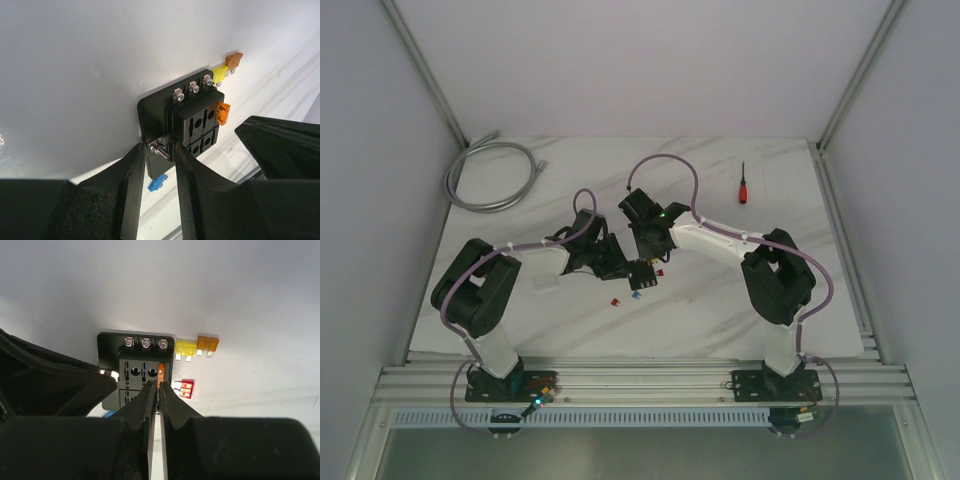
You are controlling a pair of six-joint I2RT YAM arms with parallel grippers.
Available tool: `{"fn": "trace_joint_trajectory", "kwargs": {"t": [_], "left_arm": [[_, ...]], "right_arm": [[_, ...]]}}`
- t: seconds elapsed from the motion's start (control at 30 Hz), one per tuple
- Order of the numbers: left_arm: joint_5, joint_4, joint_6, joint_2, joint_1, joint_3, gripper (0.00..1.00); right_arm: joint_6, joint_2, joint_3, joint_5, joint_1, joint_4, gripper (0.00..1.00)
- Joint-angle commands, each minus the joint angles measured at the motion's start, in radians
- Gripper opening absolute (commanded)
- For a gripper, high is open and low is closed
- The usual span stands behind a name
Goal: Snap on the fuse box
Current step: Install the fuse at the fuse box base.
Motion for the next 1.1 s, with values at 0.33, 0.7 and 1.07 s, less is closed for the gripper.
{"fn": "trace_joint_trajectory", "kwargs": {"t": [0.33,0.7,1.07], "left_arm": [[-0.018,-0.012,0.0,0.002,-0.004,0.004,0.4],[-0.021,-0.013,0.003,0.003,-0.004,0.0,0.4],[-0.102,-0.082,0.012,-0.117,-0.009,0.001,0.45]], "right_arm": [[0.03,0.094,-0.015,-0.048,-0.004,-0.078,0.04],[0.043,0.177,-0.1,-0.043,-0.009,-0.109,0.0],[-0.007,-0.076,-0.043,-0.037,0.002,-0.008,0.14]]}}
